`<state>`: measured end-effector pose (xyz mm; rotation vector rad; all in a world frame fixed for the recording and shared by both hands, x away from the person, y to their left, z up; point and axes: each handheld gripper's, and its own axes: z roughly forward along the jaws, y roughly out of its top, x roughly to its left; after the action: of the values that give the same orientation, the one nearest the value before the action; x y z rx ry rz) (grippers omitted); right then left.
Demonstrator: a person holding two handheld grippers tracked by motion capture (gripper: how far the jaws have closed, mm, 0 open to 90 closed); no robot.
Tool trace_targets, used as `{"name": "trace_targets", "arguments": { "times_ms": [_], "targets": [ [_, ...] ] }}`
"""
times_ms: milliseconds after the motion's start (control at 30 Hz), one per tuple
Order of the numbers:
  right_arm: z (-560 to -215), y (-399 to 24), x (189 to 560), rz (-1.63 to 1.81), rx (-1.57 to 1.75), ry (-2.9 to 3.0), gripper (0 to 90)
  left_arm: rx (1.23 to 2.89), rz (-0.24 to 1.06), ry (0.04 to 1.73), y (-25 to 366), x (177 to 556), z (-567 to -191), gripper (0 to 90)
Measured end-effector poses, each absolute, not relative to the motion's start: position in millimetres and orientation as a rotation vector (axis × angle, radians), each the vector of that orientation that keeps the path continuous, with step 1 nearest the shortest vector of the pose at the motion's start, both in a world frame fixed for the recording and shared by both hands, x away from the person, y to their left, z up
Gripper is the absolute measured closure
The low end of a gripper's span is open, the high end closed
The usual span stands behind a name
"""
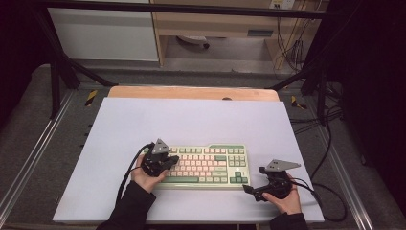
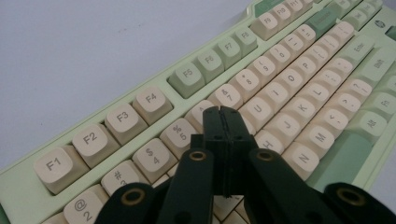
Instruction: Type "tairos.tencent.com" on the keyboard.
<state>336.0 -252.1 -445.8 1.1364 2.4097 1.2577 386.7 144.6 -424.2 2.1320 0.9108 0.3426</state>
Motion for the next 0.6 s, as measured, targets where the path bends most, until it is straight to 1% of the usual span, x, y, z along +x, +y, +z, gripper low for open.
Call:
{"name": "trace_targets", "arguments": {
  "times_ms": [333,600],
  "targets": [
    [-445.3,-252.3,335.5,1.259,1.138,2.409,0.5,2.137,0.348,0.904,143.7,385.5,-428.8,90.0],
    [-445.1,-252.4,335.5,1.265,1.136,2.407,0.5,2.125,0.349,0.895,146.7,382.9,-424.1,90.0]
  ]
}}
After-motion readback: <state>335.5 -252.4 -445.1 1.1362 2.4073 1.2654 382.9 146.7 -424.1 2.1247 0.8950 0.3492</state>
